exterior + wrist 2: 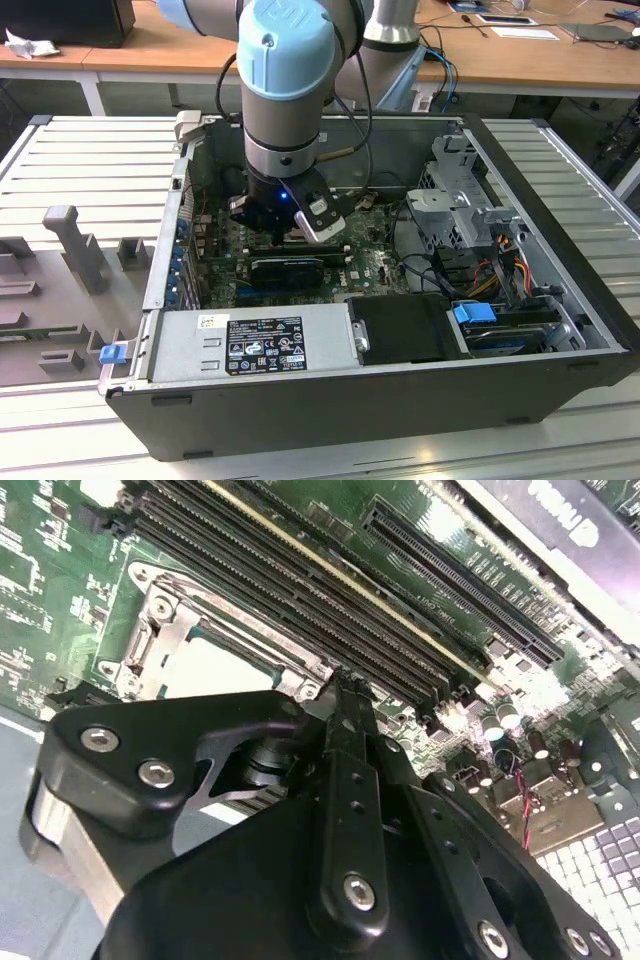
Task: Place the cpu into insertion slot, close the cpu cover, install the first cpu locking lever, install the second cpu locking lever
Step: 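Install the second cpu locking lever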
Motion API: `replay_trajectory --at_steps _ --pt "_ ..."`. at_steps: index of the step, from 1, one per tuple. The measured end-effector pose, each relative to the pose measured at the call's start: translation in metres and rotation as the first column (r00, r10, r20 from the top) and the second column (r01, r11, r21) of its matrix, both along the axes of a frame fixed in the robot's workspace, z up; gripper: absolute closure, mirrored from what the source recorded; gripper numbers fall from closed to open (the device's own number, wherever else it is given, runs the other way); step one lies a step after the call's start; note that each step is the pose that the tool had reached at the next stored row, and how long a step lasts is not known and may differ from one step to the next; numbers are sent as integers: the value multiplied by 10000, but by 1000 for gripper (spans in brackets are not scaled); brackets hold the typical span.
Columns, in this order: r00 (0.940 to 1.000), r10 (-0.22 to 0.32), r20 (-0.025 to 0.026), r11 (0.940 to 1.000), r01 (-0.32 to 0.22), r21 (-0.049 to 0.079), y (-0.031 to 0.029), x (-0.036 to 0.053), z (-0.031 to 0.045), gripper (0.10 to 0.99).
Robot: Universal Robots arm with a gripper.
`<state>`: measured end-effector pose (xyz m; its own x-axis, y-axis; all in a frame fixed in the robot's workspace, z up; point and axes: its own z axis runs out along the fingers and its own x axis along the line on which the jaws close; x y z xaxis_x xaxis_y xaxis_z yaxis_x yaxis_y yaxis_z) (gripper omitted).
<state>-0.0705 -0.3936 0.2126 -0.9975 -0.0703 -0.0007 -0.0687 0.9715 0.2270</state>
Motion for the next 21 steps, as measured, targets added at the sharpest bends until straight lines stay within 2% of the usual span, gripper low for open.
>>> replay_trajectory --at_steps 5,6,7,14,17,21 --pt "10000 26 -1 9999 -26 129 -1 -11 -92 980" --pt "10000 26 -2 9998 -26 186 -2 -15 -104 980" --pt "10000 27 -1 9995 -27 320 -1 -20 -117 980" --pt "10000 36 0 9980 -36 627 -1 -34 -171 980" --pt "10000 39 1 9980 -39 638 -1 -38 -159 980" --pt "10000 37 0 9980 -37 628 0 -39 -57 980"
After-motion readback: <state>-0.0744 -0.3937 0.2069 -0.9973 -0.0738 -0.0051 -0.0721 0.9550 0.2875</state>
